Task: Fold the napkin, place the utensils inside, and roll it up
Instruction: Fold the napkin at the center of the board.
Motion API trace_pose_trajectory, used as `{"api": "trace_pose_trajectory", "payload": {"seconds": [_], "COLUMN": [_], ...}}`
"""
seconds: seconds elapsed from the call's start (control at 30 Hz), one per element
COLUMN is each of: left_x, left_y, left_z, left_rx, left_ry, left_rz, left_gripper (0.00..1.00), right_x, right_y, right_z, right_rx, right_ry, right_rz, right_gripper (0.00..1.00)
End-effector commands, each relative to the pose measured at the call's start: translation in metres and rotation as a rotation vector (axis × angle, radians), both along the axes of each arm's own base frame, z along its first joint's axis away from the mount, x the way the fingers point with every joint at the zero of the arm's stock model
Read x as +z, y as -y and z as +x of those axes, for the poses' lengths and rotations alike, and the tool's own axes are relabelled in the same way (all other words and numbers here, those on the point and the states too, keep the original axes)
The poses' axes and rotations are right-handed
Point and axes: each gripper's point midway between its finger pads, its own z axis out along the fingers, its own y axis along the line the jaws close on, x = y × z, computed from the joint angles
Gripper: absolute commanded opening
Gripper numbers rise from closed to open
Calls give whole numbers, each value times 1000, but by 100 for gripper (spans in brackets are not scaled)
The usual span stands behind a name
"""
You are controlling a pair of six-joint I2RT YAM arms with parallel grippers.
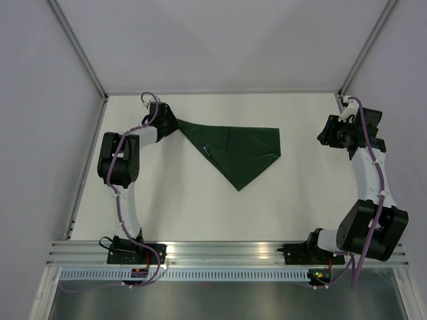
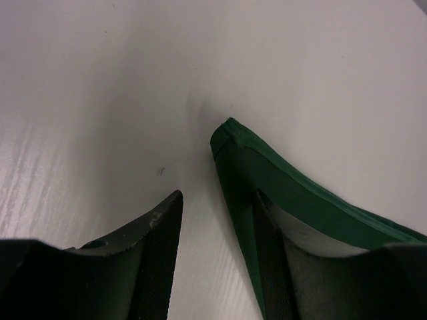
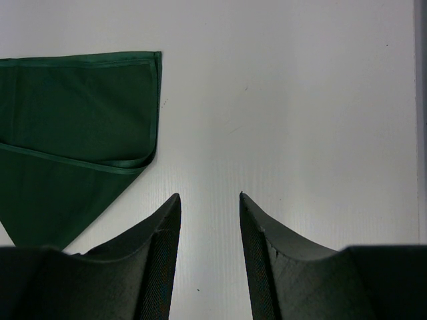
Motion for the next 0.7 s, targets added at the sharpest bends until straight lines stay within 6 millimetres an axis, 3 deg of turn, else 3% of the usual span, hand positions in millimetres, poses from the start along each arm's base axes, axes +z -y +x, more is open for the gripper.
{"api": "trace_pose_trajectory", "payload": {"seconds": [0.0,0.17,0.4,0.67], "left_x": [12,-1,-17,7], "left_y": [12,11,14,14], "left_z": [14,17,18,20], "left_rx": [-32,-15,-20,-50], "left_ry": [25,1,-20,79], "left_rz": [-97,-126,-172,-231], "left_gripper": [53,50,25,2], "right_x": [10,10,9,9], "right_y": [-1,-1,-1,-1], "right_z": [3,3,3,3], "right_rx": [10,9,10,8], "right_ry": [38,37,35,35], "right_rz": [-12,-13,-13,-13], "right_gripper": [46,46,46,46]}}
